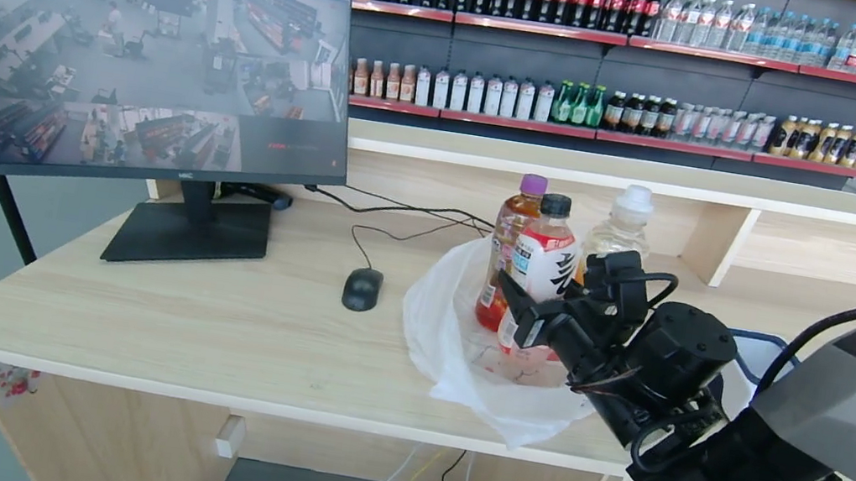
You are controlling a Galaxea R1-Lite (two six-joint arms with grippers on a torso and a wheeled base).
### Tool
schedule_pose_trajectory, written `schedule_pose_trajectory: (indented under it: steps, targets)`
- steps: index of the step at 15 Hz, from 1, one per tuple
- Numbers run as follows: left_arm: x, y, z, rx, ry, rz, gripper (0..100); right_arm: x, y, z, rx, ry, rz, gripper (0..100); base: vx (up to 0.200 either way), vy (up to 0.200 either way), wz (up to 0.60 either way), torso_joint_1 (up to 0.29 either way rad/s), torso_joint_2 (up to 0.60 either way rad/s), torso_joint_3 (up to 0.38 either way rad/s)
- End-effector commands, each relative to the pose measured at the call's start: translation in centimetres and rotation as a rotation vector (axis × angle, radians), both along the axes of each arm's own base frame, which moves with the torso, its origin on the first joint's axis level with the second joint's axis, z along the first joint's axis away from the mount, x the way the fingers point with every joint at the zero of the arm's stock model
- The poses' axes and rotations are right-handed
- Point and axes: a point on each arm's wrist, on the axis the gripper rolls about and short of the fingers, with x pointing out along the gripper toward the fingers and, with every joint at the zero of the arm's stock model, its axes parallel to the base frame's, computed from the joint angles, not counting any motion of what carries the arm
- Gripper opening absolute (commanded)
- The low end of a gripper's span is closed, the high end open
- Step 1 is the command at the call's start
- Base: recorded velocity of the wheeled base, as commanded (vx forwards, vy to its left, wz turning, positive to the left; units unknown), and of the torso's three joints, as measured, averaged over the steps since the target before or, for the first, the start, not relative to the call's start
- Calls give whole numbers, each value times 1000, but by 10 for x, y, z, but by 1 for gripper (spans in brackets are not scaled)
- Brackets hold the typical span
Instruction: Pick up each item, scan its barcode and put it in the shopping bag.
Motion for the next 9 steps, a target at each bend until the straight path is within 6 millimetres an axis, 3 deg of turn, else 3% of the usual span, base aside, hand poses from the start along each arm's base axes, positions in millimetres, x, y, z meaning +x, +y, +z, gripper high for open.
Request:
schedule_pose_trajectory:
  steps: [1,9]
  targets:
    - [0,0,0,0,-1,0,100,2,4,-7,-7,11,6,0,0,0,0,0,0,0]
    - [0,0,0,0,-1,0,100,0,5,-11,-16,25,13,0,0,0,0,0,0,0]
